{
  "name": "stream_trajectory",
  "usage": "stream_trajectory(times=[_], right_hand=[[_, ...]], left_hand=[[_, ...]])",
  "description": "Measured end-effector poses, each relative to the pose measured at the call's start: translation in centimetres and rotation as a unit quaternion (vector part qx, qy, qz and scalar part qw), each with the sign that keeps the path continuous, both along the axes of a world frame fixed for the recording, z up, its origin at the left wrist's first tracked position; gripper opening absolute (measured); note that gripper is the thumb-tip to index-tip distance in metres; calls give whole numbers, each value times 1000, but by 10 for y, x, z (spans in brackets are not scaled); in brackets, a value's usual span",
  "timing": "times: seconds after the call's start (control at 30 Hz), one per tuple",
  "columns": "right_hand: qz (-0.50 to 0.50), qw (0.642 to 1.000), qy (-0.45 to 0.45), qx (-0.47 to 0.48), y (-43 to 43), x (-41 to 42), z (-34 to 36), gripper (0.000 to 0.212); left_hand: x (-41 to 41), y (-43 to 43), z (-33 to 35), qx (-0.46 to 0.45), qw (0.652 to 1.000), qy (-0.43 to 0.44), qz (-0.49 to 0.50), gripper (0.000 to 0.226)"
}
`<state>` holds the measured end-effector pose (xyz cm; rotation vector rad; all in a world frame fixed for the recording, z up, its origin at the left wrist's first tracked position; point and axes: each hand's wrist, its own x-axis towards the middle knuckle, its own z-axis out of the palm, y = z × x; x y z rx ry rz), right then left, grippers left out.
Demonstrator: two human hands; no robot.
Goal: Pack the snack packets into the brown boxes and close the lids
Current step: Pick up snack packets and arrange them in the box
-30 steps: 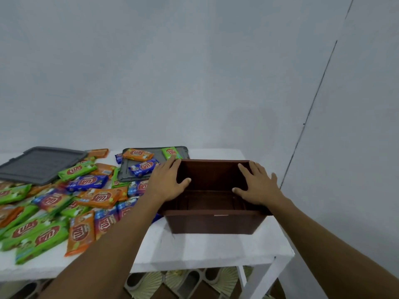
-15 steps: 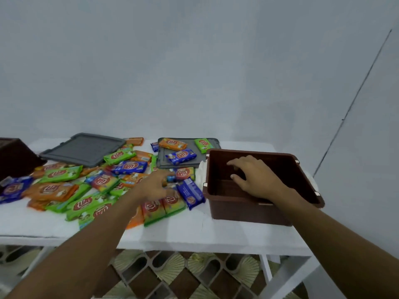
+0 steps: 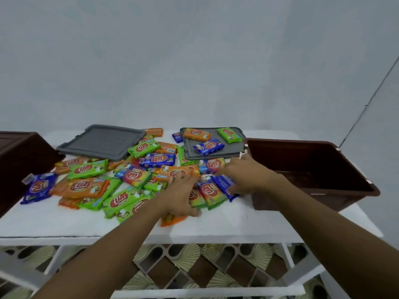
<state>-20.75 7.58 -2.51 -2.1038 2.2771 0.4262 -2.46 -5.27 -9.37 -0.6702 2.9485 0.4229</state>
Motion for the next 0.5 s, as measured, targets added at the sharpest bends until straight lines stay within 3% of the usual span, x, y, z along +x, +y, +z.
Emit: stream_trajectory(times=[0.07,0.17,0.27,0.37,0.5], right_hand=[[-11,999,24,23,-8,5,-9,56],[-1,999,39,34,-22,19,-20,48],[2,997,45,66,-38,33,-26,57],[-8,995,19,94,-50,38,-38,69],[-61,987,-37,147,-61,36,-41,95]], left_hand=[[4,-1,4,0,998,60,1,80],[17,-11,10,-84,990,104,-33,53],[32,-29,18,-134,975,175,-40,38],[53,-56,14,-48,981,182,-41,35],[79,-69,0,41,996,70,-37,43]])
